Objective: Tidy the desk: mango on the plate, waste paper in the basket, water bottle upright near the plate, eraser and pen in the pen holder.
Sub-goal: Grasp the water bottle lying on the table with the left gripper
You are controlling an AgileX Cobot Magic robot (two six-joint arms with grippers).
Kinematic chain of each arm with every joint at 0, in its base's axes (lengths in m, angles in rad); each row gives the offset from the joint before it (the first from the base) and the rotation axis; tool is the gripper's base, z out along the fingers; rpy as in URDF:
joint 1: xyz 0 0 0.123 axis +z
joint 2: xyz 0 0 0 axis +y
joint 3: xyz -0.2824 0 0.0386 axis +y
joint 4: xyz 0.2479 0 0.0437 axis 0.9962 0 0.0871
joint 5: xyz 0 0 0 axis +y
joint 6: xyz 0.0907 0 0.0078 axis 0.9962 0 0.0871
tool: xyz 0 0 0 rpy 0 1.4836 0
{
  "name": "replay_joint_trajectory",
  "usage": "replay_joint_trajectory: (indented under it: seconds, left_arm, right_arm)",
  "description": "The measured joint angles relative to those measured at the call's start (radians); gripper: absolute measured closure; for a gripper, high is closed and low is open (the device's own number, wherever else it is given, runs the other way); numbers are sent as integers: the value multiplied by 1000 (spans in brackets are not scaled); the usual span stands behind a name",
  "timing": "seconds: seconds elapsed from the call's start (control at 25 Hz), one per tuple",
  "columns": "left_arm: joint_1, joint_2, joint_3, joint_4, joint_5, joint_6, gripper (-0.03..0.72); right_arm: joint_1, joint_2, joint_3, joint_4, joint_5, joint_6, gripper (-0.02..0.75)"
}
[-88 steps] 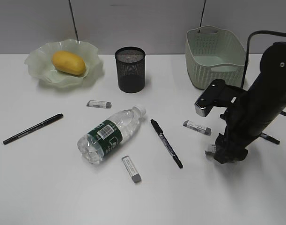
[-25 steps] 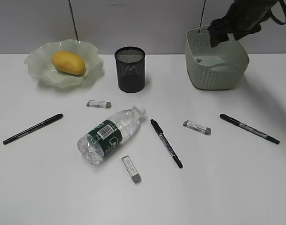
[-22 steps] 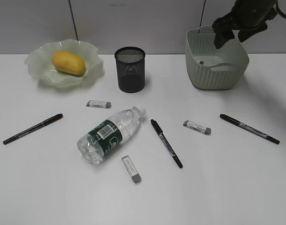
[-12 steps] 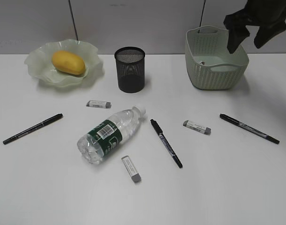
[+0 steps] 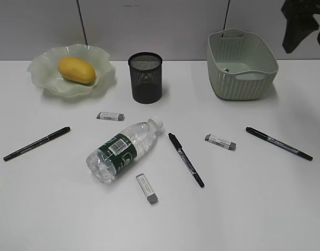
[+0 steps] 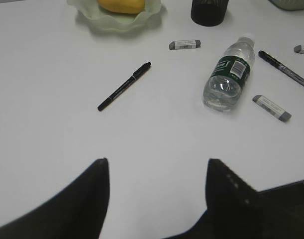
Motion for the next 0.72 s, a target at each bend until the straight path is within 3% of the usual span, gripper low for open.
replay_joint_trajectory:
  seconds: [0.72]
  left_arm:
    - [0, 0, 0, 0, 0, 0, 222]
  right_arm:
    - [0, -934, 647, 11, -94, 49, 176]
